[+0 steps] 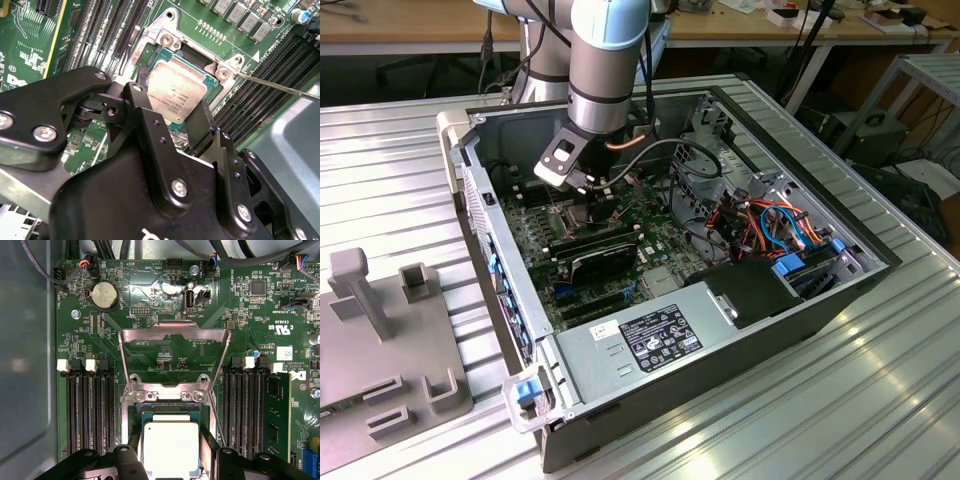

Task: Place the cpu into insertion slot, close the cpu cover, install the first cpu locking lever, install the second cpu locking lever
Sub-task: 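Place the cpu into insertion slot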

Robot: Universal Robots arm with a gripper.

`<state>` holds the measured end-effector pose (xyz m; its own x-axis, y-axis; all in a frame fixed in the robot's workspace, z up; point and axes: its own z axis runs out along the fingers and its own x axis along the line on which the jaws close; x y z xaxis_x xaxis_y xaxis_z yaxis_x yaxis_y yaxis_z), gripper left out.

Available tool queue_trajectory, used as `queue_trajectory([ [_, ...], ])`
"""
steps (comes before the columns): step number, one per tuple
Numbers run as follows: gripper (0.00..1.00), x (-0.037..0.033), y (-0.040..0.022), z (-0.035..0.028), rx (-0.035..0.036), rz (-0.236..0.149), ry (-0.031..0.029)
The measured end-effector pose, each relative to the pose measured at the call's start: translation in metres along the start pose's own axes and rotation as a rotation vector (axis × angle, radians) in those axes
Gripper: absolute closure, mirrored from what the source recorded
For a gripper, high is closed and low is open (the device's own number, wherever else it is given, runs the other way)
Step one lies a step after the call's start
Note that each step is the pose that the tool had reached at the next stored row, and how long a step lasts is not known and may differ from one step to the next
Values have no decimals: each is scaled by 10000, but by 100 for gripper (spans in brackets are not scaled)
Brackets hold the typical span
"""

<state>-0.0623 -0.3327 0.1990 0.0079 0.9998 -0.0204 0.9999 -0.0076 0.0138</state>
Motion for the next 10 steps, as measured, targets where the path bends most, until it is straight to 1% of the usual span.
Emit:
queue_trajectory([
  [10, 45, 4, 23, 8, 1, 1, -2],
])
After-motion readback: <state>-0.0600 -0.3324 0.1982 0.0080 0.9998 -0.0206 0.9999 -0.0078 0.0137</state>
